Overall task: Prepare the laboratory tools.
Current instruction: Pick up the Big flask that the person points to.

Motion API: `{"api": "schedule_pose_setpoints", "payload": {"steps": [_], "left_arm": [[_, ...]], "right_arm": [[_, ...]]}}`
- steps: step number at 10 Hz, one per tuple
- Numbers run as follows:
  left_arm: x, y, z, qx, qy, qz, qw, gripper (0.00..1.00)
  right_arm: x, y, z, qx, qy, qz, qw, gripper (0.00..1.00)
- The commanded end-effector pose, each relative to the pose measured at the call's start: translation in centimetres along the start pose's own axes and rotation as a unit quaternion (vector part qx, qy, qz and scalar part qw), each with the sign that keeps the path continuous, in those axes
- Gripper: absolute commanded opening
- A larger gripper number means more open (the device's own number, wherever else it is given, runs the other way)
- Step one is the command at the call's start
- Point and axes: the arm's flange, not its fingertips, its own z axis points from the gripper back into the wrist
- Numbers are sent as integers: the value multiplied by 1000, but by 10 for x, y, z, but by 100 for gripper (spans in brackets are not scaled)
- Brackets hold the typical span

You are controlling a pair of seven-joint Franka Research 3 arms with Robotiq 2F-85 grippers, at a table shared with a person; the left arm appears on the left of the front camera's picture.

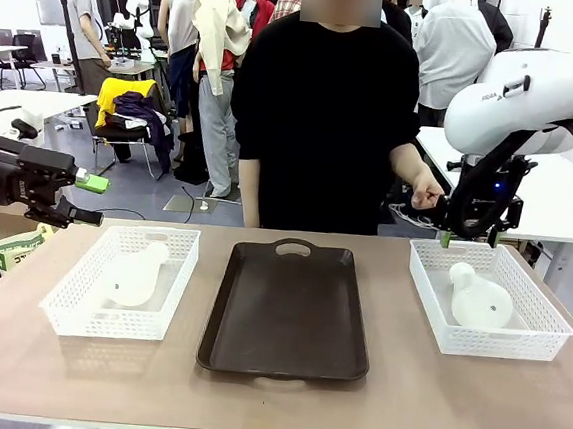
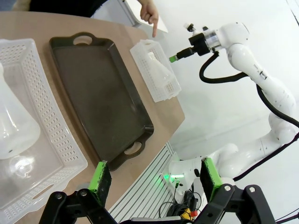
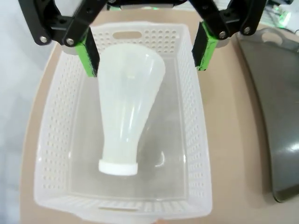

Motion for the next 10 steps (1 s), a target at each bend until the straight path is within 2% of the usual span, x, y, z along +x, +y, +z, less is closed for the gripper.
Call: {"api": "schedule_pose_setpoints", "payload": {"steps": [1,5,7,10], "left_arm": [[1,0,1,-9,-4,0,1000,100],[1,0,1,-9,-4,0,1000,100],[1,0,1,-9,-4,0,1000,100],[1,0,1,-9,-4,0,1000,100]], "right_arm": [[15,-6,-12,15,-3,11,1000,100],[31,-13,-50,18,17,3,1000,100],[40,-15,-64,-5,-10,1,1000,100],[49,-22,-85,-15,-11,-17,1000,100]]}}
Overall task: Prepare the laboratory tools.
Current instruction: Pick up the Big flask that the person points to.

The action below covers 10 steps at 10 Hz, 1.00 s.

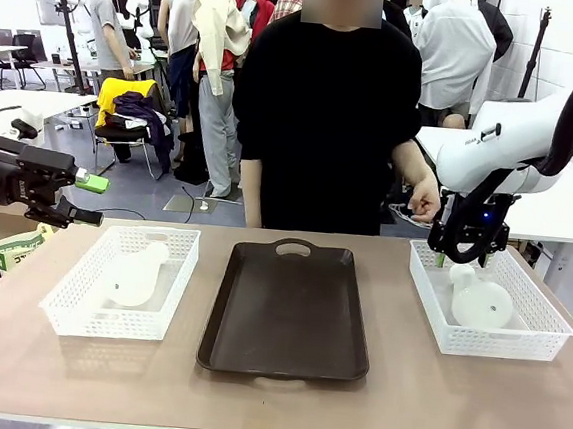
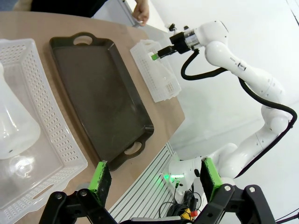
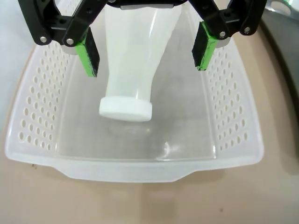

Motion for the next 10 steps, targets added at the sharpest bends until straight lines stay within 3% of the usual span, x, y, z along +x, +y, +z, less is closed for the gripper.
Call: {"api": "schedule_pose_setpoints", "payload": {"steps": [1,9,10], "left_arm": [[1,0,1,-9,-4,0,1000,100],[1,0,1,-9,-4,0,1000,100],[1,0,1,-9,-4,0,1000,100]], "right_arm": [[8,-3,-10,-16,1,-23,1000,100],[16,-12,-35,-9,24,-71,997,100],[17,-12,-34,-17,21,-70,997,87]]}}
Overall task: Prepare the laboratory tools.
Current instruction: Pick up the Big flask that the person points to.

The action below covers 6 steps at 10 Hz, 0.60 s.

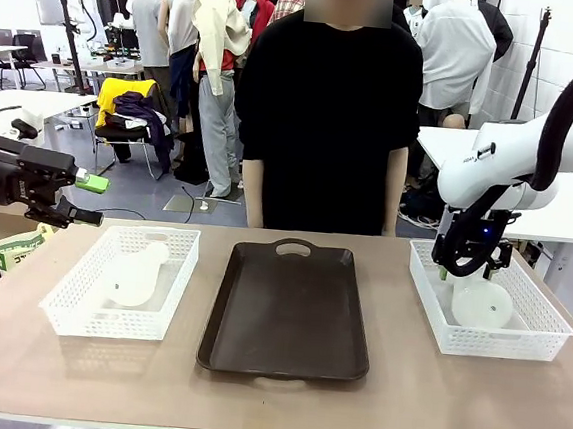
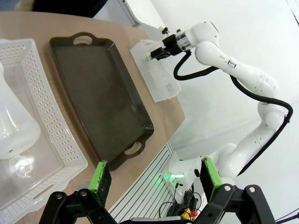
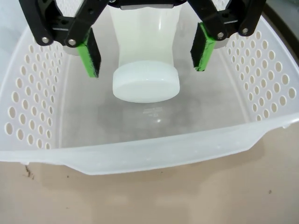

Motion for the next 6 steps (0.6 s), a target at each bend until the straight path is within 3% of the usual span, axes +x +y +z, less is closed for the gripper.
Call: {"api": "schedule_pose_setpoints", "payload": {"steps": [1,5,6], "left_arm": [[1,0,1,-9,-4,0,1000,100],[1,0,1,-9,-4,0,1000,100],[1,0,1,-9,-4,0,1000,100]], "right_arm": [[9,4,4,-14,0,-15,1000,70],[8,3,4,-20,6,-25,999,4],[8,2,4,-22,10,-28,999,0]]}}
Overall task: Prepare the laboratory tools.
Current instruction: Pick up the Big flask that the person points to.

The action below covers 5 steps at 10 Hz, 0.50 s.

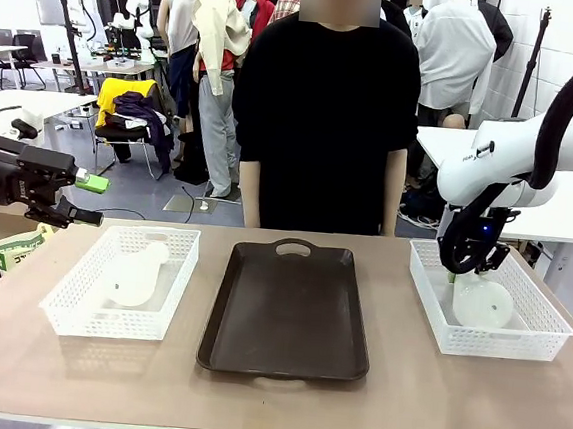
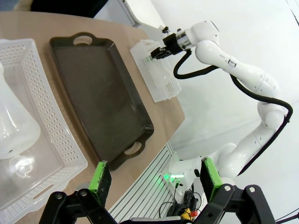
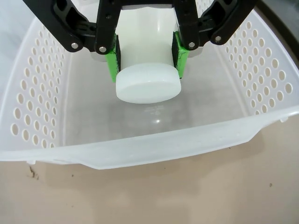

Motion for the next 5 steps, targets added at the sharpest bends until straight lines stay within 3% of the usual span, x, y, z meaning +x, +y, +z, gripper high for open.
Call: {"api": "schedule_pose_setpoints", "payload": {"steps": [1,5], "left_arm": [[1,0,1,-9,-4,0,1000,100],[1,0,1,-9,-4,0,1000,100]], "right_arm": [[4,2,0,-20,10,-19,1000,0],[0,-1,0,-1,2,-4,1000,0]]}}
